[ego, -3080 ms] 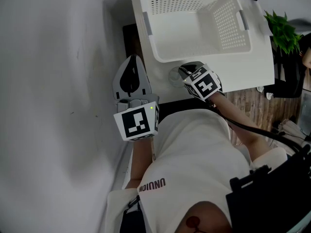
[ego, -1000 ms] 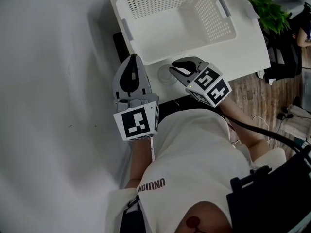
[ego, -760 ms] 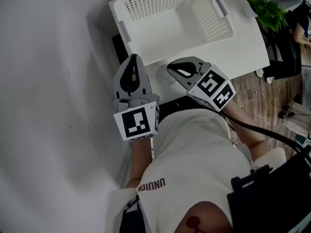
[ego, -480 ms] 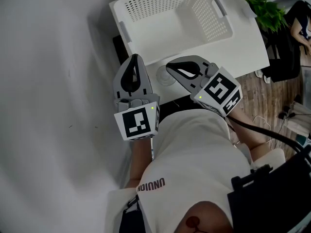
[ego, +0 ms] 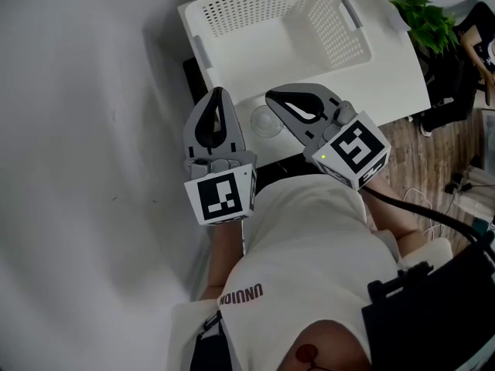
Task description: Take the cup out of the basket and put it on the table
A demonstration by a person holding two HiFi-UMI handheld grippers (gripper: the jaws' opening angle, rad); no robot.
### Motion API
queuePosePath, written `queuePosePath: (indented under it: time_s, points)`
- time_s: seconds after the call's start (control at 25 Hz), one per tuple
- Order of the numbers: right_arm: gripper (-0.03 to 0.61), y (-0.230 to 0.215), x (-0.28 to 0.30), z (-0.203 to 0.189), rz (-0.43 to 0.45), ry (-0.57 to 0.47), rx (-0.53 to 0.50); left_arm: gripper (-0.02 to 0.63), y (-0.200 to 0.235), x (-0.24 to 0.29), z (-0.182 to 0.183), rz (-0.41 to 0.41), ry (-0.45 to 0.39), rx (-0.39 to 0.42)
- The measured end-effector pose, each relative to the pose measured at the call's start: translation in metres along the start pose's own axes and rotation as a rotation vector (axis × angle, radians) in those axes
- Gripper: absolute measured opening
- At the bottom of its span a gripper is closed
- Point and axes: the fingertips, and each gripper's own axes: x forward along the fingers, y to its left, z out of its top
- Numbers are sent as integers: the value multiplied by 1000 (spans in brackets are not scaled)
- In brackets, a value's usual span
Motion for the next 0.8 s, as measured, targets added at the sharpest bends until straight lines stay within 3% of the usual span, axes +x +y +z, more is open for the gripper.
queuePosePath:
  time_s: [0.12, 0.36, 0.8]
  points:
    - [17, -2, 0, 2, -26, -8, 49, 11, 1, -1, 1, 4, -3, 4]
    - [17, -3, 3, 5, -9, -26, -6, 11, 2, 1, 0, 4, 1, -1]
    - [17, -8, 2, 2, -29, -17, 26, 11, 1, 3, 2, 19, -3, -46]
